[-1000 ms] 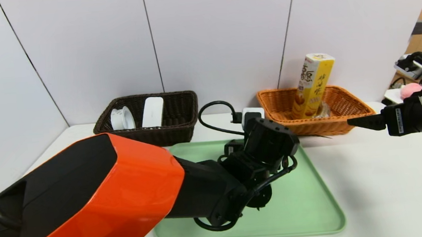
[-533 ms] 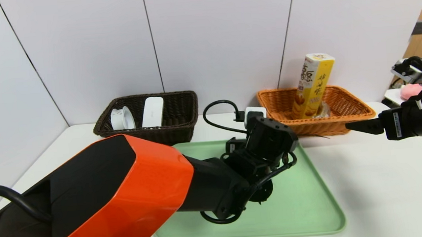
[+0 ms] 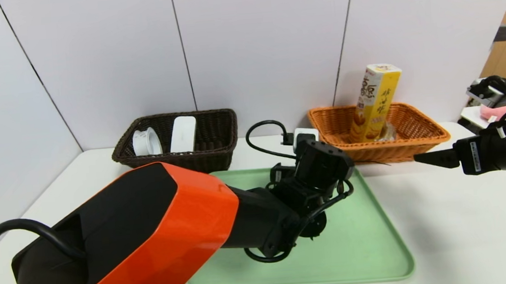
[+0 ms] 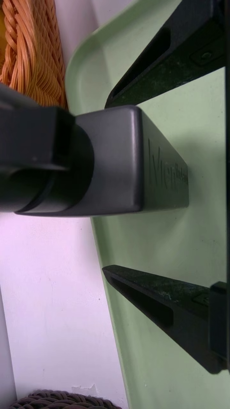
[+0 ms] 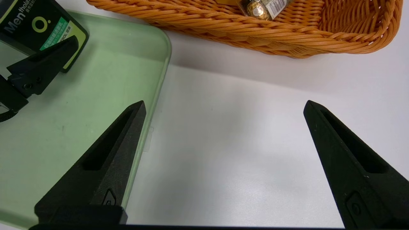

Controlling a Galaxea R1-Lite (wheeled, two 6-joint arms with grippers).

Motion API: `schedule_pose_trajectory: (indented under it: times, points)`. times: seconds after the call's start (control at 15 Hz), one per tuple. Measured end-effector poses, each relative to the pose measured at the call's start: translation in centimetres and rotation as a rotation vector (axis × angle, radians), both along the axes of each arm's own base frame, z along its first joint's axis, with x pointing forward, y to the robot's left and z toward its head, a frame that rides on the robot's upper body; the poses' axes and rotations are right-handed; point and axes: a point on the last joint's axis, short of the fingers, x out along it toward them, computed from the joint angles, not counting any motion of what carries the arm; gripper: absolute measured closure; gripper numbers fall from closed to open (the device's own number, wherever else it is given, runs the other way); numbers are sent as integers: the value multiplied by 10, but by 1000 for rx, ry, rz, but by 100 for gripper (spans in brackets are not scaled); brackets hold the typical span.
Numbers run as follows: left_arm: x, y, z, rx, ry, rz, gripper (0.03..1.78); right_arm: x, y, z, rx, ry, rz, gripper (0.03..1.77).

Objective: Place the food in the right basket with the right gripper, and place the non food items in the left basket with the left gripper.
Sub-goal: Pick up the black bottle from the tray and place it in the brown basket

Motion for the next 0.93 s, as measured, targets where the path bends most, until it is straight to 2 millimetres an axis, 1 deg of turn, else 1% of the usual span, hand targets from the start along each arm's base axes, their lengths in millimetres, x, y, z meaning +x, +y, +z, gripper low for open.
schedule_pose_trajectory:
  times: [0.4,0.93]
  points:
    - [2,0,-2,13,-5,0,12,-1,0,-3,0,9,1,9]
    - [5,-2,5,8,-26,-3,12,-1,1,-3,-1,12,4,9]
